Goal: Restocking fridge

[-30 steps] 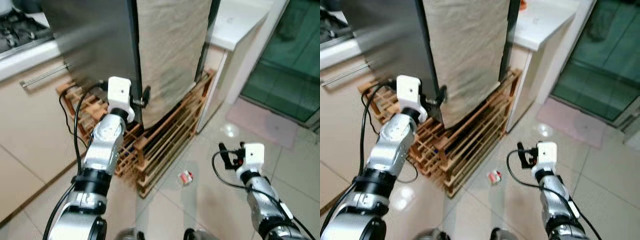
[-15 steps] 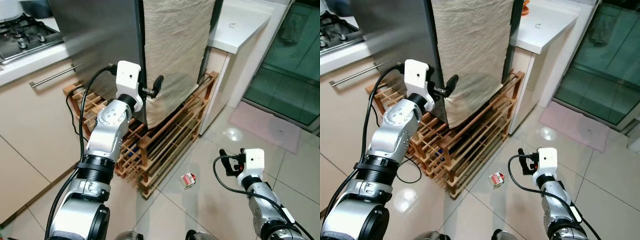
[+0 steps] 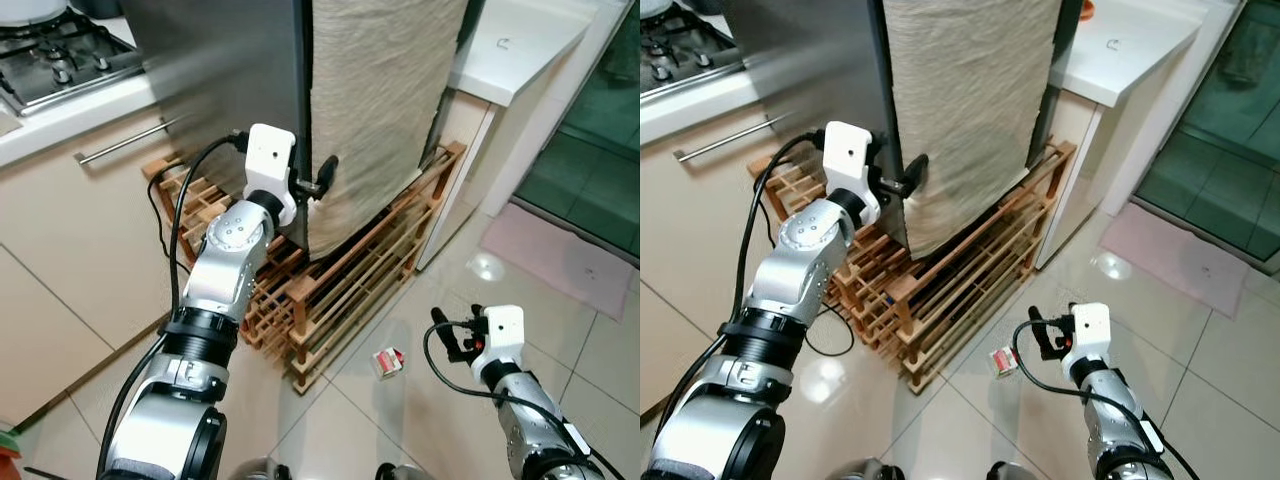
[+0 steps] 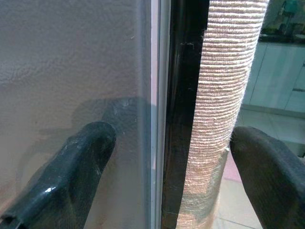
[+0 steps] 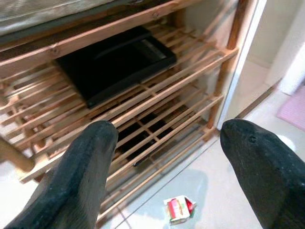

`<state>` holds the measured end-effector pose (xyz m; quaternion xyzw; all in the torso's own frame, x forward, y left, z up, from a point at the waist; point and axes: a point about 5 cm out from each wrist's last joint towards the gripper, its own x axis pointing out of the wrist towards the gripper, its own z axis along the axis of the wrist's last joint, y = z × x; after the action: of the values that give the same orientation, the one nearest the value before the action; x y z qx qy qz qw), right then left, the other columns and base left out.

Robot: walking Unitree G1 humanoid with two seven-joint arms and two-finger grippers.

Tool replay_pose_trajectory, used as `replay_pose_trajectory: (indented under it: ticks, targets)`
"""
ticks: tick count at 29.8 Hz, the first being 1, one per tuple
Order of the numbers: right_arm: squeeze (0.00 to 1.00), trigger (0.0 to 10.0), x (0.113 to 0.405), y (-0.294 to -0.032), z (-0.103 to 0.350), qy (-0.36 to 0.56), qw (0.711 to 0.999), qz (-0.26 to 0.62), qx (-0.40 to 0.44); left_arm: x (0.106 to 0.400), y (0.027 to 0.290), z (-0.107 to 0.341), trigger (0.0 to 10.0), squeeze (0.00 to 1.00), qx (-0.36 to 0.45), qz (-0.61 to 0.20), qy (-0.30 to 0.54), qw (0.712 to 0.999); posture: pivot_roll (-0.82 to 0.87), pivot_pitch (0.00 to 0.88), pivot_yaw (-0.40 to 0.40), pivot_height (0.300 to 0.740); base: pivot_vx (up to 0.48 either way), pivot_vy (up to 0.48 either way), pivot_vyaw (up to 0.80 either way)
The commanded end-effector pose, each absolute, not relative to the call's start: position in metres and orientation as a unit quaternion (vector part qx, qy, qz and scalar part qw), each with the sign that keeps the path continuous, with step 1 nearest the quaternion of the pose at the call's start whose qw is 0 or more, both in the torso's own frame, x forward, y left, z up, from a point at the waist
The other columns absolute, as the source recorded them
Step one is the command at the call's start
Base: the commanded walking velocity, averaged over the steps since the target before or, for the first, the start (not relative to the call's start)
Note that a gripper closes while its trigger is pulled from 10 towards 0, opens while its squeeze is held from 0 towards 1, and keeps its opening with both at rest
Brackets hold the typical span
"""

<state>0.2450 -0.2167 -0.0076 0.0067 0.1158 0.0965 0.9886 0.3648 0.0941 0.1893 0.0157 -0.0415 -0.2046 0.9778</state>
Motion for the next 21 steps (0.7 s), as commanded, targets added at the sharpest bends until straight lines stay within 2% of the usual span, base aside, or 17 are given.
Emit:
replay_pose_trajectory:
  ticks: [1,5,15,21]
  targets:
    - [0.0,10.0,0.242,-0.218,-0.006,0.104,0.989,0.105,-0.001,0.364,0.09,0.194,10.0,0.0,0.017,-0.215,-0.044,0.976,0.02,0.023,0.0,0.74,0.0,0.0,0.0]
    - [0.0,10.0,0.214,-0.217,-0.017,0.099,0.987,0.125,-0.01,0.358,0.087,0.19,10.0,0.0,0.01,-0.221,-0.036,0.975,0.02,0.021,-0.001,0.74,0.0,0.0,0.0]
    - [0.0,10.0,0.193,-0.215,-0.014,0.049,0.987,0.153,-0.031,0.341,0.073,0.186,10.0,0.0,-0.015,-0.25,-0.017,0.968,0.01,0.017,0.005,0.74,0.0,0.0,0.0]
    - [0.0,10.0,0.205,-0.213,-0.011,0.049,0.987,0.15,-0.028,0.338,0.067,0.181,10.0,0.0,-0.012,-0.247,-0.014,0.969,0.02,0.016,0.002,0.74,0.0,0.0,0.0]
